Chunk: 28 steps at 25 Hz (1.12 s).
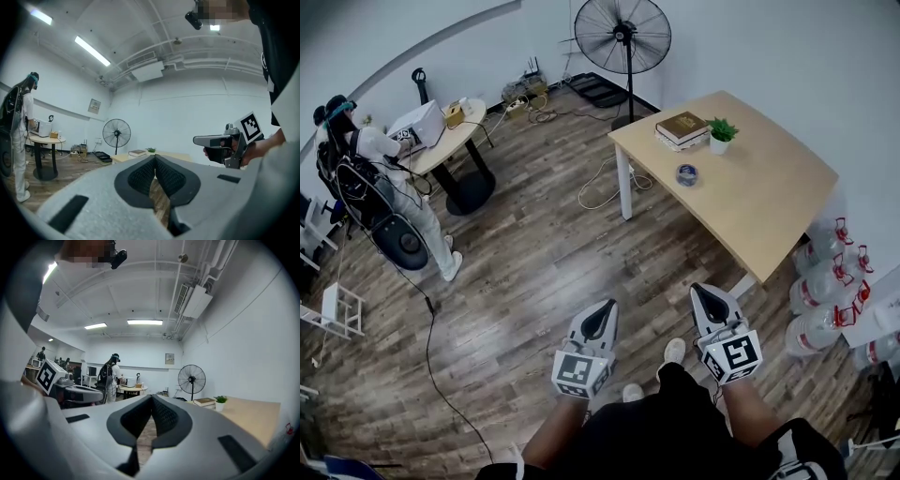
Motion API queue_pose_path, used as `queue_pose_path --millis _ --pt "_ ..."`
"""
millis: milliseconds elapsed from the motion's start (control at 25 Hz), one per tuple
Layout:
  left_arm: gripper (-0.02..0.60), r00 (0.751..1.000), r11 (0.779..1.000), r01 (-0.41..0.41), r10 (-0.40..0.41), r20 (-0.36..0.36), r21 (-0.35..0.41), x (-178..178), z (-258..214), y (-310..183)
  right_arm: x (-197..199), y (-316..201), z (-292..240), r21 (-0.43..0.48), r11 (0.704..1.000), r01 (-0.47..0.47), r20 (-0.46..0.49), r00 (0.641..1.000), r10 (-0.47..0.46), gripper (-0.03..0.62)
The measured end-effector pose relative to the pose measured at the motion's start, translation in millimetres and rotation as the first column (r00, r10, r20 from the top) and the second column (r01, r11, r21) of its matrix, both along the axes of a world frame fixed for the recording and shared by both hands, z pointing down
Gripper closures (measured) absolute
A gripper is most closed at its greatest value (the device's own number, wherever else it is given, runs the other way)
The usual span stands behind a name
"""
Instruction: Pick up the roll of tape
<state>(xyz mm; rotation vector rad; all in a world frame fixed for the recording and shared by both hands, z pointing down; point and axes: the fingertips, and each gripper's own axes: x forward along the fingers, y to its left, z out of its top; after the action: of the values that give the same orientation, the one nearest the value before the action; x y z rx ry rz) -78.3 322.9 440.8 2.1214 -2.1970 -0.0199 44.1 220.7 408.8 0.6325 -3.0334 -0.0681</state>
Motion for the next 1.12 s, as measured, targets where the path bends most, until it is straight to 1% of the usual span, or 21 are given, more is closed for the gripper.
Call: queue_pose_path --millis 360,520,720,920,1040,1120 --pt "0.58 1.0 1.0 -0.009 0.009 -0.008 -0.016 -11.6 6.3 -30.1 -15.1 -32.4 4.0 -0.006 1.0 -0.009 0.002 1.0 0.009 0.6" --pt "0.581 1.0 0.999 -0.027 0.027 0.007 -0.026 -13.0 11.1 -53.6 -20.8 -55.9 6.3 -0.008 1.0 -0.015 0.003 1.0 0.016 0.6" --pt "0.58 0.999 0.998 -0.045 0.045 -0.001 -0.041 -16.6 16.5 -91.7 -27.0 -95.8 6.7 -0.013 0.999 -0.031 0.015 0.999 0.031 0.6" --pt "0.58 0.998 0.996 -0.067 0.068 0.015 -0.058 -25.0 19.8 -144.4 -36.1 -144.6 15.3 -0.035 0.999 -0.033 0.014 0.999 0.033 0.6" --pt "0.58 0.998 0.995 -0.063 0.064 0.01 -0.077 -33.7 25.3 -174.9 -45.2 -169.3 20.7 -0.043 0.999 -0.021 -0.007 1.0 0.021 0.6" --pt "0.58 0.998 0.996 -0.05 0.052 0.03 -0.071 -41.6 23.0 -193.7 -51.7 -187.5 19.9 -0.045 0.999 -0.01 -0.01 1.0 0.01 0.6"
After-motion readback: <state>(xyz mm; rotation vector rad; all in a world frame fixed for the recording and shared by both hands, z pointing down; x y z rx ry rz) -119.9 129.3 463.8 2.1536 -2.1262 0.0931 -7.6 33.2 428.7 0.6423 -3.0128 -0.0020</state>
